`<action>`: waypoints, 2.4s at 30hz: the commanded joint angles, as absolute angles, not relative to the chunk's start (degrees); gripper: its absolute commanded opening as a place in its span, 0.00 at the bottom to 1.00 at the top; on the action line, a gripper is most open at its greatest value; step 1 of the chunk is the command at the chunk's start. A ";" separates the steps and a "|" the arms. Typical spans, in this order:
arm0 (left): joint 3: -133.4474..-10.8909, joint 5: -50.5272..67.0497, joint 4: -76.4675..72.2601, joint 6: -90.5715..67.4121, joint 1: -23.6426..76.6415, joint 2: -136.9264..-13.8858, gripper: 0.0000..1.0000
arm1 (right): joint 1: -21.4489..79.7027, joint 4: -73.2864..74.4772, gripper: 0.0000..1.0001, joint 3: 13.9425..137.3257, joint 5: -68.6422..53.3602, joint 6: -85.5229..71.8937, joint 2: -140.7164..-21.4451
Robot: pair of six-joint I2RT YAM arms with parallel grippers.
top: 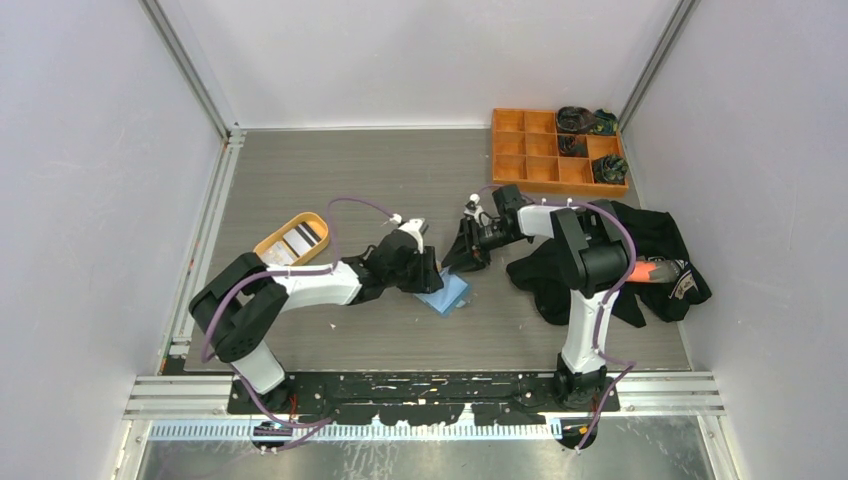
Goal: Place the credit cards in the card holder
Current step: Open the card holder at the center of the board, then move the storage box to the center of the board.
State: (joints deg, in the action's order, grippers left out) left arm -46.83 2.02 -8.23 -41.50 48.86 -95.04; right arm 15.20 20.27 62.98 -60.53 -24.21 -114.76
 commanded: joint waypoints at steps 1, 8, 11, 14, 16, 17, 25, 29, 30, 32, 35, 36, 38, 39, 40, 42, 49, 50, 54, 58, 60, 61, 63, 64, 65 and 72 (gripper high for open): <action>-46.49 0.44 -7.38 -39.85 47.89 -91.73 0.46 | 14.39 18.27 0.42 63.20 -63.10 -24.35 -110.14; -46.56 0.44 -5.61 -38.70 46.74 -90.38 0.41 | 13.05 18.13 0.42 62.59 -63.13 -22.77 -107.38; -46.75 0.48 -4.83 -38.22 45.93 -89.99 0.39 | 12.97 19.08 0.42 62.58 -62.39 -20.22 -105.70; -47.00 1.05 -4.28 -37.75 45.14 -90.03 0.34 | 12.99 20.26 0.42 62.56 -62.10 -17.15 -104.10; -47.15 1.84 -4.13 -37.71 44.61 -90.34 0.27 | 13.00 21.45 0.42 62.50 -61.72 -13.66 -102.66; -47.19 2.28 -4.12 -37.92 44.27 -90.53 0.21 | 12.99 22.02 0.42 62.41 -61.70 -11.55 -101.71; -42.33 4.28 -10.98 -49.48 41.88 -91.93 0.00 | 15.15 26.11 0.41 58.51 -63.12 14.01 -84.49; -37.89 3.77 -18.95 -62.55 42.11 -93.69 0.00 | 15.29 26.78 0.46 54.10 -65.40 24.66 -76.26; -36.08 3.78 -22.98 -65.71 42.54 -94.42 0.00 | 15.22 26.96 0.48 53.38 -65.57 26.43 -74.93; -32.63 1.85 -33.31 -70.81 44.27 -95.83 0.00 | 15.23 28.73 0.54 52.63 -66.38 30.65 -73.10; -30.65 -3.21 -39.52 -73.96 47.60 -96.95 0.00 | 15.83 33.45 0.61 52.76 -66.60 37.41 -71.88; -30.64 -4.96 -39.71 -74.06 48.71 -97.10 0.01 | 16.27 35.94 0.62 53.05 -66.49 40.62 -71.67; -30.40 -7.05 -39.89 -73.72 49.95 -97.40 0.03 | 17.29 39.48 0.63 53.73 -65.12 45.19 -71.21; -30.06 -7.28 -40.49 -73.49 50.00 -97.63 0.09 | 17.49 40.10 0.63 53.90 -64.84 45.44 -71.11; -29.27 -7.63 -41.92 -72.95 50.01 -97.53 0.14 | 17.63 40.23 0.63 53.96 -64.38 45.48 -71.08; -27.98 -8.66 -41.29 -70.89 49.93 -95.62 0.23 | 17.66 40.42 0.63 54.05 -63.69 45.25 -70.94; -31.44 -19.03 -8.89 -56.80 49.83 -77.21 0.56 | 20.23 39.95 0.63 54.83 -55.37 42.76 -70.44; -31.40 -19.98 -5.94 -54.73 49.86 -74.46 0.57 | 21.17 39.46 0.63 55.03 -52.65 41.74 -70.08; -30.32 -20.27 2.37 -45.45 49.33 -62.14 0.62 | 24.84 38.73 0.65 57.82 -39.39 37.00 -68.51; -31.16 -16.55 7.25 -33.48 47.63 -52.17 0.91 | 25.87 39.63 0.98 64.09 -24.90 33.87 -66.60; -33.28 -17.85 12.53 -31.15 45.70 -48.63 0.99 | 25.86 37.99 0.99 66.67 -21.77 27.66 -65.93; -34.38 -17.85 14.86 -30.66 43.74 -47.53 1.00 | 25.80 36.63 0.99 67.48 -20.34 22.65 -65.66; -36.01 -14.65 18.56 -30.49 37.80 -46.79 1.00 | 25.80 35.39 0.99 67.97 -24.47 18.50 -66.13; -36.40 -11.55 19.12 -30.58 33.81 -47.18 1.00 | 25.81 35.49 0.99 68.73 -28.76 16.73 -67.08; -36.46 -8.61 19.20 -31.15 30.00 -47.89 1.00 | 25.81 35.98 0.99 69.40 -32.53 15.38 -68.63; -35.25 14.38 11.81 -40.16 2.42 -57.85 0.93 | 26.01 35.48 0.99 65.29 -39.19 13.86 -75.30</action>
State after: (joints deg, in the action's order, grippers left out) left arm -35.18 -0.86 15.31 -35.20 12.88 -53.76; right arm 25.78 36.32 67.48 -35.31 17.06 -72.93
